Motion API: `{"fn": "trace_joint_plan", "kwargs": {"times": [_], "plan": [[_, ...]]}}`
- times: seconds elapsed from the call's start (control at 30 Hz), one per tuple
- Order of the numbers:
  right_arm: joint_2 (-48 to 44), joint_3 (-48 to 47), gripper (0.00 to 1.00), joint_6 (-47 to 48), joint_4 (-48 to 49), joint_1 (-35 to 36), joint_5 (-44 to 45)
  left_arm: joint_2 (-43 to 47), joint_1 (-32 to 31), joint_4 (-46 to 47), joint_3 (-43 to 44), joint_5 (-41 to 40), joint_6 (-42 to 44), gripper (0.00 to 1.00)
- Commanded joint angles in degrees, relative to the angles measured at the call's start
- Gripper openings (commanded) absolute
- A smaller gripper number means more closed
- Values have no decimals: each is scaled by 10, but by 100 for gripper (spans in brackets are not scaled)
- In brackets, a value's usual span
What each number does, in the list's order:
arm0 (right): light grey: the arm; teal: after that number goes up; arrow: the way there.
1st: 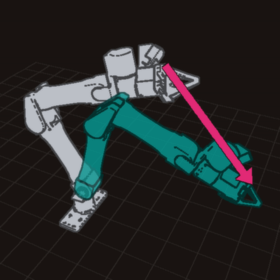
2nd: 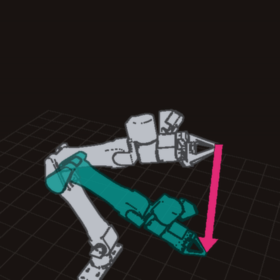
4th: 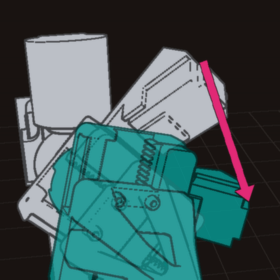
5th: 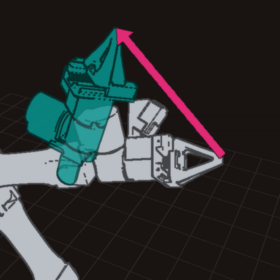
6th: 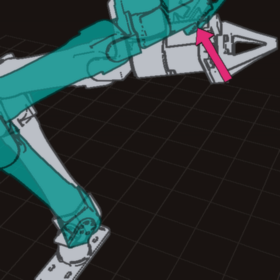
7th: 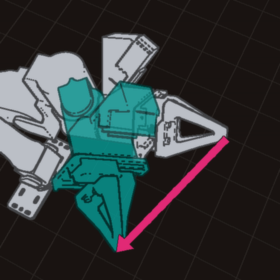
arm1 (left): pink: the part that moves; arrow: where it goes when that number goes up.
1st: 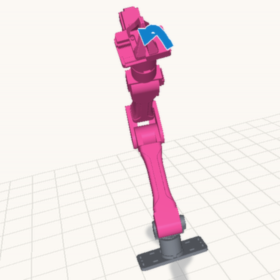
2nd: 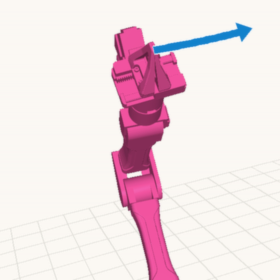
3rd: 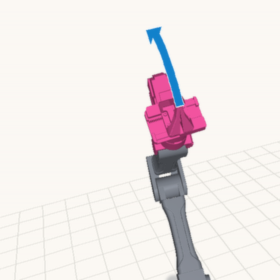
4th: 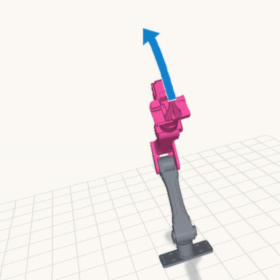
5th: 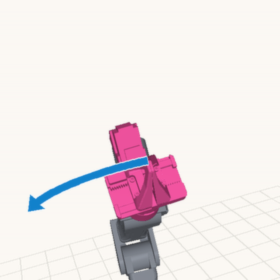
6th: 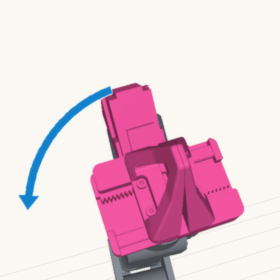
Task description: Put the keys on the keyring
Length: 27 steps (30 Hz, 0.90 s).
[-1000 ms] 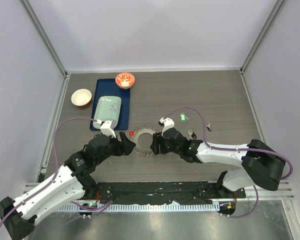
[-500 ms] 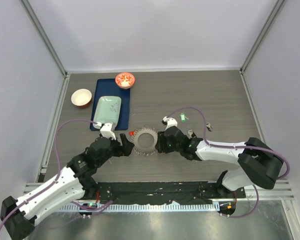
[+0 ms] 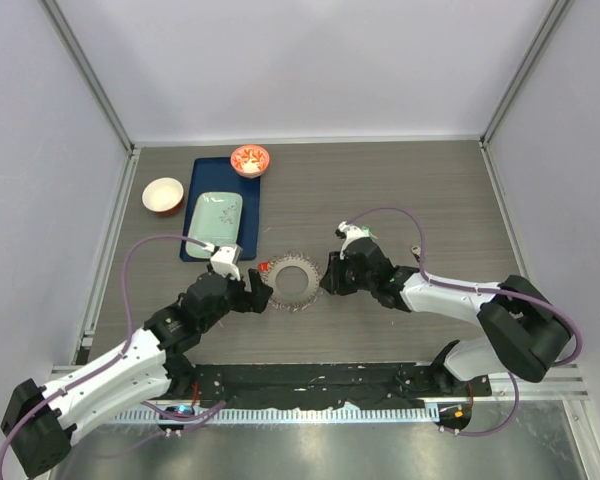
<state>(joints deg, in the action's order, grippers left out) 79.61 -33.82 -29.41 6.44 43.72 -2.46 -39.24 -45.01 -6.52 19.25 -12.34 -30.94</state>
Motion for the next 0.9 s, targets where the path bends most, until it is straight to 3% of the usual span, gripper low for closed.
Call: {"fn": "trace_joint_plan", "kwargs": {"times": [0.0,0.87], "plan": [[9,4,29,-6,46,-3,-60,2,0,44,-4,3,16,81],[78,60,29,-106,151,-31,-74,2,1,37,0,11,10,81]]}}
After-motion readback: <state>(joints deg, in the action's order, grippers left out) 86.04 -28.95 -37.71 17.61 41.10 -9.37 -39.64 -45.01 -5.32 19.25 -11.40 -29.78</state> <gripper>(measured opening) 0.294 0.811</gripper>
